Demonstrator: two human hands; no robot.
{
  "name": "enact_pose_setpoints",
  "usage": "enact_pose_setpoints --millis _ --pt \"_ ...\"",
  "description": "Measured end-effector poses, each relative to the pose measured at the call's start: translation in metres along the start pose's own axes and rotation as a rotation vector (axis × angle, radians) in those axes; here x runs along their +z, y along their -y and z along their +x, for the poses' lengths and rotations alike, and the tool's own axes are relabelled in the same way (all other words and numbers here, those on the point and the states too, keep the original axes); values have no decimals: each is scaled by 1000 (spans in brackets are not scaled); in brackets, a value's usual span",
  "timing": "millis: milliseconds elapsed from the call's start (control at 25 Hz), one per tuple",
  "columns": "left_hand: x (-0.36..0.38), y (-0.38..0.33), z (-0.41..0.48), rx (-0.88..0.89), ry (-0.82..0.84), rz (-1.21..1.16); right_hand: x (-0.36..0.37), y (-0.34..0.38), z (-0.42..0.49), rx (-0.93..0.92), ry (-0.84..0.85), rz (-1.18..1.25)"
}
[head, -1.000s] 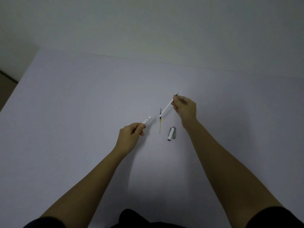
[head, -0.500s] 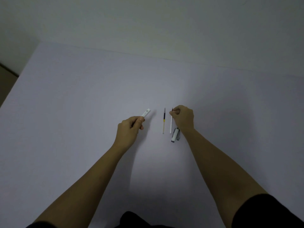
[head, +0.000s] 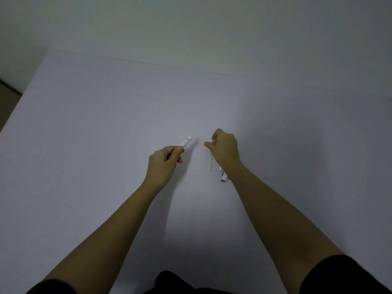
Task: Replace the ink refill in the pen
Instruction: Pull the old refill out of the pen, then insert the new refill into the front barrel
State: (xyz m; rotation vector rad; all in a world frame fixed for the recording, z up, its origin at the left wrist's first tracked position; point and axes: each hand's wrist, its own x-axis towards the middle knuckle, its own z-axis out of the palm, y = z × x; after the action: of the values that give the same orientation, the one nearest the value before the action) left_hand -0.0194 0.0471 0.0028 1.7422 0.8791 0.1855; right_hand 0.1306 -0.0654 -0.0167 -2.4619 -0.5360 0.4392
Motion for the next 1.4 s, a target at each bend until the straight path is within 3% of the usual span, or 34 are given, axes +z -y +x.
enact_pose_setpoints --millis 160,360,480,600,720,840,1400 --pt "-8 1 -2 -18 -13 -12 8 8 -5 73 -34 -83" --pt "-17 3 -6 -30 -27 -26 16 14 -4 200 -87 20" --pt "-19 1 -8 -21 -11 -6 11 18 -3 331 -81 279" --pt "-21 -2 -12 0 54 15 -5 20 -9 407 -94 688" --pt "-23 -8 -18 44 139 -9 -33 14 -31 401 -109 1186" --pt "-20 -15 -24 84 176 29 -58 2 -56 347 -183 1406" --pt "-17 -46 -52 235 295 120 -85 4 -101 221 -225 1406"
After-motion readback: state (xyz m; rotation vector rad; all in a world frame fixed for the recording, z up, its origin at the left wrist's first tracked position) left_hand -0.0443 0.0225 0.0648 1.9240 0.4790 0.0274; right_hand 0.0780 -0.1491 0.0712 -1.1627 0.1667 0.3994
